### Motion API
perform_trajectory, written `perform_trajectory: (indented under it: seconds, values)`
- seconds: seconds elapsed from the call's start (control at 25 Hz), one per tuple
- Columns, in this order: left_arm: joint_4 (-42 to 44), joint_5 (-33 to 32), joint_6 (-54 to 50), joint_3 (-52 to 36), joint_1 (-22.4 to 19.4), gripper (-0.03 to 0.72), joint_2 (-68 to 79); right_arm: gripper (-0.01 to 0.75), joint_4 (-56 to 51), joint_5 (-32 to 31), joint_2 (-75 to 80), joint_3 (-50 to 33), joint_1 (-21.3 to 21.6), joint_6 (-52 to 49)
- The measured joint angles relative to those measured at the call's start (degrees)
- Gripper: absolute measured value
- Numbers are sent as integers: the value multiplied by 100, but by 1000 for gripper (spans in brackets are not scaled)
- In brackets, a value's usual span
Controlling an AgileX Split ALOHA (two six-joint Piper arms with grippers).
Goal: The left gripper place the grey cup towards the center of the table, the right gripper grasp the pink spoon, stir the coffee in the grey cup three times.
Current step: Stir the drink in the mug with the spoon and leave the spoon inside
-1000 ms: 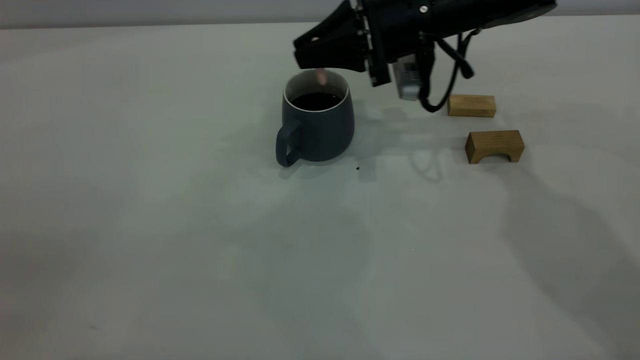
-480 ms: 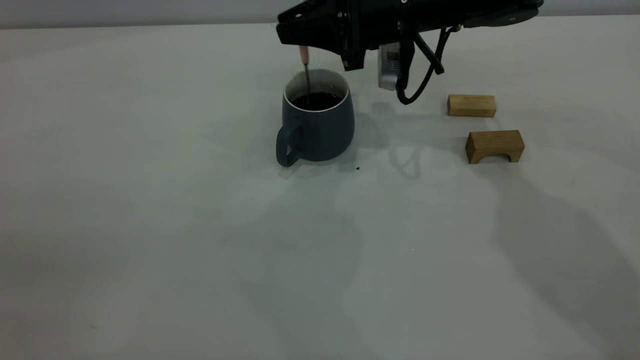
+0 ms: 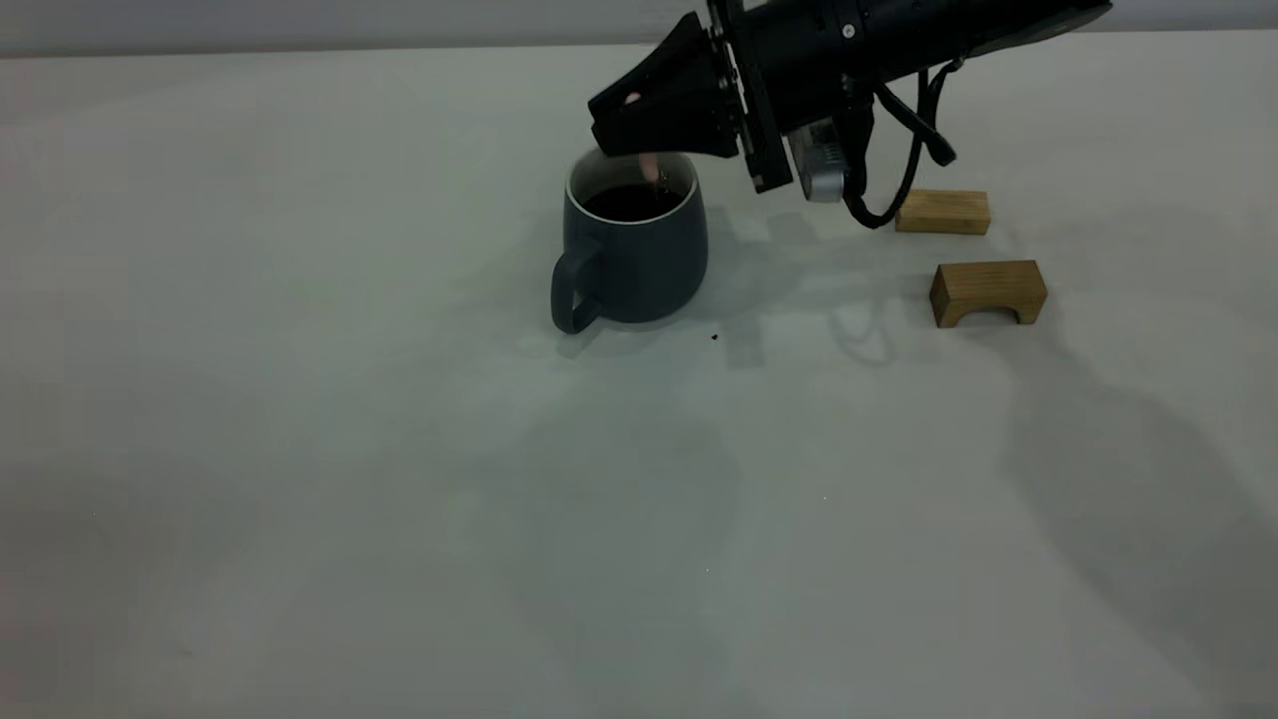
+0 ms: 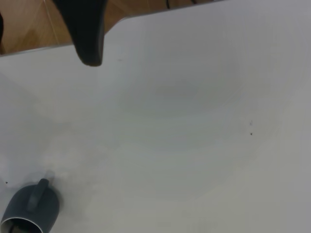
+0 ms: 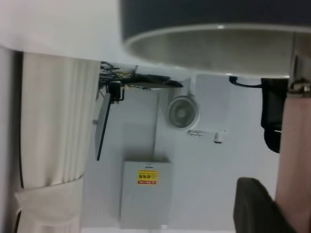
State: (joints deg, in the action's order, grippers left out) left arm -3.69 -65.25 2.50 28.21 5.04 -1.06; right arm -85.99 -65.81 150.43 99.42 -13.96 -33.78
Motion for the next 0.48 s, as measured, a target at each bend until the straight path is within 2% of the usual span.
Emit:
perform_trajectory:
  seconds: [0.16,0.48]
  values:
    - [0,0,0,0,0,481,0,129,-118,-5,0,0,-64,-101]
    - [0,0,0,0,0,481,0,129,-1358,142,0,0,-384,-100]
